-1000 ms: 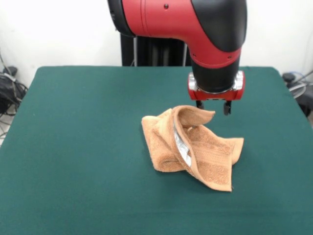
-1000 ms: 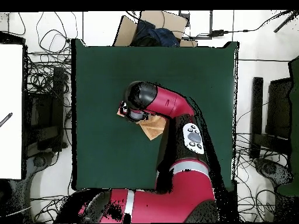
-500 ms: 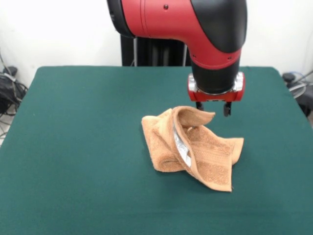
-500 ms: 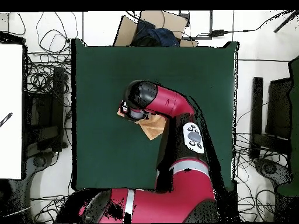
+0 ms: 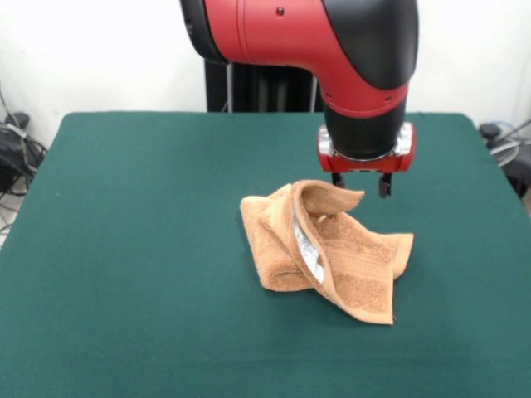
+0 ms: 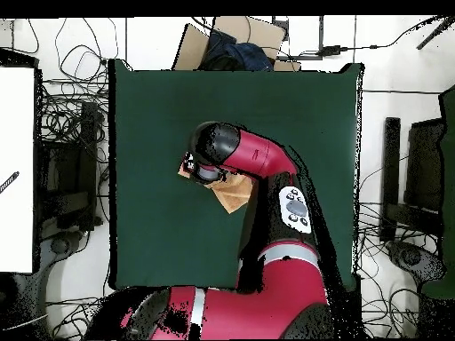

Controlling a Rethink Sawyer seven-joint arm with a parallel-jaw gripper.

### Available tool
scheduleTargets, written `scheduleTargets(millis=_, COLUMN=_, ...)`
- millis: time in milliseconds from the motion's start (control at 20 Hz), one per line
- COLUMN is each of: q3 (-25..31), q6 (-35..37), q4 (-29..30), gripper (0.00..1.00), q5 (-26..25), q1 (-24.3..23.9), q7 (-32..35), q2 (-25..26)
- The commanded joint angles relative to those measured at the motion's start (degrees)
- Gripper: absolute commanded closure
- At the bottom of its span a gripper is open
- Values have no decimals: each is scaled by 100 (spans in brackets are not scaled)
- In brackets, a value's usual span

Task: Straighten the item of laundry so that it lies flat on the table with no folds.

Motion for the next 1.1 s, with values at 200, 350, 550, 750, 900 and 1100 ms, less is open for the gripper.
scheduleTargets(millis=200, q3=603, q6=-365, q4=38, gripper=0, q5=-17, q1=-108, q7=320, q2=84)
scheduleTargets(millis=350, q3=614, q6=-398, q4=49, gripper=0, q5=-12, q1=-114, q7=317, q2=83)
scheduleTargets(millis=550, q3=631, q6=-446, q4=71, gripper=100, q5=-8, q1=-126, q7=305, q2=76)
scheduleTargets(millis=750, q3=636, q6=-473, q4=85, gripper=100, q5=-6, q1=-128, q7=306, q2=74)
scheduleTargets(millis=900, q3=642, q6=-462, q4=86, gripper=100, q5=-7, q1=-135, q7=298, q2=71)
scheduleTargets(millis=1100, q3=620, q6=-445, q4=44, gripper=100, q5=-26, q1=-105, q7=315, q2=62)
